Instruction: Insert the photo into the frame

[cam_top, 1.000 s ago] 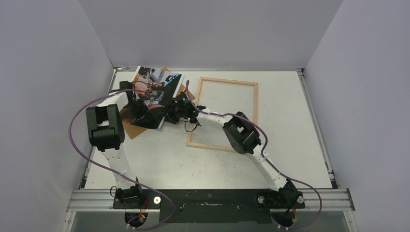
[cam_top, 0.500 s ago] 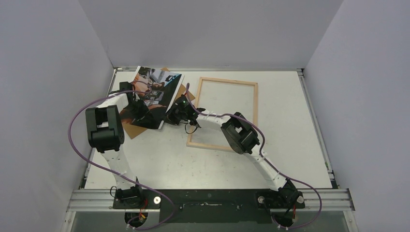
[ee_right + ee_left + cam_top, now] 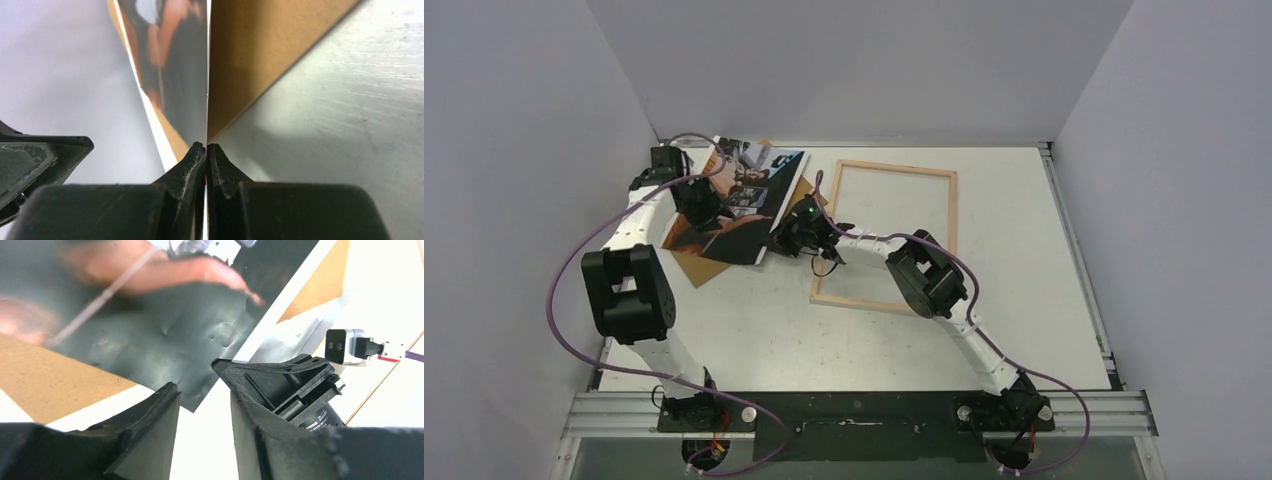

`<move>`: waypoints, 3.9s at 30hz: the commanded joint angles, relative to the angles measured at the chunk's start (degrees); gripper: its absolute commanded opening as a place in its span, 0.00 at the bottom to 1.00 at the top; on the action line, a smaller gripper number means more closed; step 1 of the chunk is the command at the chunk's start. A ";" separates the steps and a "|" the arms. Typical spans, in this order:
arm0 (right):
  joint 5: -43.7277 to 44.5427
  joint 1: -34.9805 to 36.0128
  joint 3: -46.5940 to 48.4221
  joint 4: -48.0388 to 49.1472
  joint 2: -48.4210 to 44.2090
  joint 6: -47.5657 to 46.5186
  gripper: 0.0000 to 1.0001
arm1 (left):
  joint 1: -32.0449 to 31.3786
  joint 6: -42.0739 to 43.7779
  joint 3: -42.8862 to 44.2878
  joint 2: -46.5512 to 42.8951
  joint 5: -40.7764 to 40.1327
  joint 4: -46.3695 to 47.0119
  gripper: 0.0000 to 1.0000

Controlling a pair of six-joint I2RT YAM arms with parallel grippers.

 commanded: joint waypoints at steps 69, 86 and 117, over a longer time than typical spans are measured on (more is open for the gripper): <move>-3.08 -2.00 -0.51 12.75 -17.62 14.21 0.00 | 11.43 -58.04 -28.88 -16.28 17.44 55.10 0.24; -3.95 -2.98 -4.49 14.11 -19.25 13.01 0.41 | 11.61 -53.83 -24.67 -15.41 18.41 46.25 0.00; -4.78 -1.77 -11.30 -9.31 -37.85 -93.85 0.70 | 11.39 -46.78 -0.34 -15.01 25.51 13.80 0.00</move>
